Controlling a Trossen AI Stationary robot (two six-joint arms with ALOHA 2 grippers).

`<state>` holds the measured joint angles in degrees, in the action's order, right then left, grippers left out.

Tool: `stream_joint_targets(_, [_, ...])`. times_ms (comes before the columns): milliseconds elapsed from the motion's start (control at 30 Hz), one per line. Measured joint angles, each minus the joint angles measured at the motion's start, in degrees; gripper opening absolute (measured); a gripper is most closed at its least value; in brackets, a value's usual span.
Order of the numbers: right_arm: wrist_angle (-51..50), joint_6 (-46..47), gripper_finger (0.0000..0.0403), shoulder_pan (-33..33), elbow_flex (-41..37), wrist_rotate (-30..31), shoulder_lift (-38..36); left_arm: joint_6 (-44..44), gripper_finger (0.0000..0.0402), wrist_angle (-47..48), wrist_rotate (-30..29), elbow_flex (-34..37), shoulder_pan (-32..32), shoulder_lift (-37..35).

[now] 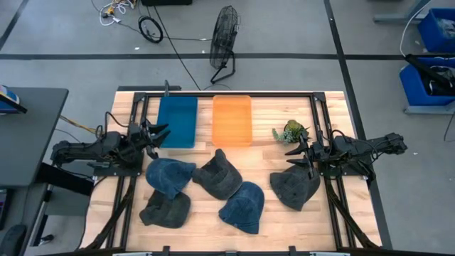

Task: Pick & Place hat
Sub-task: Put the left blue cap into the blue bin

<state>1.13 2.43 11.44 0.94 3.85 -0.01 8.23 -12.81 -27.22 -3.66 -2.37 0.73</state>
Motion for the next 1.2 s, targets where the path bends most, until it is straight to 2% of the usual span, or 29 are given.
stream_joint_targets(167, [0.1, -0.5, 0.0121, 0.0, 0.0, 0.2, 0.0, -0.2, 0.0137, -4.4, 0.0, -0.1, 0.0, 0.0])
stream_joint_targets(400, [0.3, -2.0, 0.0121, 0.0, 0.0, 1.1, 0.0, -8.3, 0.0093, -9.2, -0.2, -0.1, 0.0, 0.0])
stream_joint_targets(600, [0.3, -2.1, 0.0121, 0.0, 0.0, 1.3, 0.0, -11.6, 0.0078, -11.8, 0.1, -0.1, 0.0, 0.0])
stream_joint_targets(833, [2.5, -10.7, 0.0121, 0.0, 0.0, 1.9, 0.0, -1.6, 0.0091, -11.7, 5.8, -0.2, 0.0, 0.0])
stream_joint_targets(900, [4.7, -12.6, 0.0121, 0.0, 0.0, 1.9, 0.0, -2.8, 0.0103, -11.6, 6.8, -0.8, 0.0, 0.0])
stream_joint_targets(1033, [7.5, -12.4, 0.0121, 0.0, 0.0, 1.9, 0.0, -11.3, 0.0116, -12.1, 7.3, -2.4, 0.0, 0.0])
stream_joint_targets(1100, [7.2, -11.0, 0.0121, 0.0, 0.0, 1.9, 0.0, -12.9, 0.0113, -12.2, 10.3, -3.2, -0.1, 0.0])
stream_joint_targets(1200, [4.8, -5.8, 0.0121, 0.0, 0.0, 1.7, 0.0, -10.3, 0.0101, -12.2, 17.5, -4.7, -0.2, 0.0])
